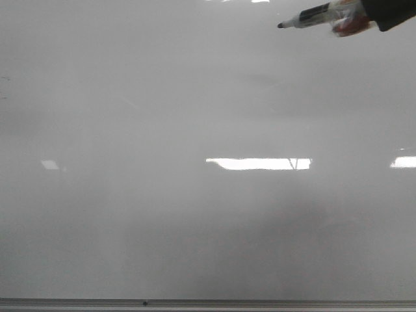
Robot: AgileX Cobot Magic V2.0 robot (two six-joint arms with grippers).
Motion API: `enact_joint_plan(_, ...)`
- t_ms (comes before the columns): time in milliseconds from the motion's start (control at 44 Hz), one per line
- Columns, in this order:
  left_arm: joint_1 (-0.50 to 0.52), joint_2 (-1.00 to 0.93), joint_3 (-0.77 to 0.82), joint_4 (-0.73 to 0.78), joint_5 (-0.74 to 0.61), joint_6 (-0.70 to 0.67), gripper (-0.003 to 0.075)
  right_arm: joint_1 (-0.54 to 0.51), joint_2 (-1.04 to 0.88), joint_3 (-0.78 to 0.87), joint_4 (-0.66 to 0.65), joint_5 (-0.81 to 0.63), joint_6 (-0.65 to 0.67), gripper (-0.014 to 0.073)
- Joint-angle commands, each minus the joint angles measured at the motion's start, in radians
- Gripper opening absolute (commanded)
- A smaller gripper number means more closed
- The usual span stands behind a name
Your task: Write number 8 on whiteboard
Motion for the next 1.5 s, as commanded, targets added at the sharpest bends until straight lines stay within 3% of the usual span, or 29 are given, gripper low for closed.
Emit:
enact_joint_plan(0,0.001,-0.004,-0.024,-0.024,-0.070,-0.010,0.0411,-0.035,0.054,-0.121,-0.045,0.005,-0.003,-0.0118)
enact_joint_plan(205,0.001,-0.004,-0.024,-0.024,-0.070,-0.010,0.0411,-0.088,0.172,-0.217,-0.046,0.022,-0.010,-0.0118)
enact_joint_plan(523,0.001,-0.004,-0.024,-0.024,-0.070,-0.010,0.0411,-0.085,0.316,-0.223,-0.043,-0.187,-0.017,-0.0118)
enact_joint_plan(637,0.001,-0.004,-0.024,-0.024,-0.072,-0.010,0.0411,-0.057,0.393,-0.263,-0.038,-0.179,-0.017,-0.0118)
enact_joint_plan(728,0.001,-0.004,-0.024,-0.024,-0.072,-0.010,0.0411,-0.027,0.448,-0.306,-0.044,-0.073,-0.068,-0.0118)
enact_joint_plan(865,0.001,-0.004,-0.024,-0.024,-0.072,-0.010,0.0411,-0.071,0.453,-0.297,-0.072,0.038,-0.056,-0.0109)
enact_joint_plan(1001,0.001,-0.004,-0.024,-0.024,-0.072,-0.010,0.0411,-0.112,0.416,-0.208,-0.072,0.017,-0.044,-0.0109)
enact_joint_plan(1183,0.001,-0.004,-0.024,-0.024,-0.072,-0.010,0.0411,-0.040,0.428,-0.114,-0.046,-0.111,-0.044,-0.0109)
enact_joint_plan(1320,0.001,-0.004,-0.024,-0.024,-0.072,-0.010,0.0411,0.000,0.479,-0.162,-0.045,-0.145,-0.043,-0.0109)
enact_joint_plan(1479,0.001,-0.004,-0.024,-0.024,-0.072,-0.008,0.0411,-0.057,0.505,-0.270,-0.045,-0.032,-0.040,-0.0109)
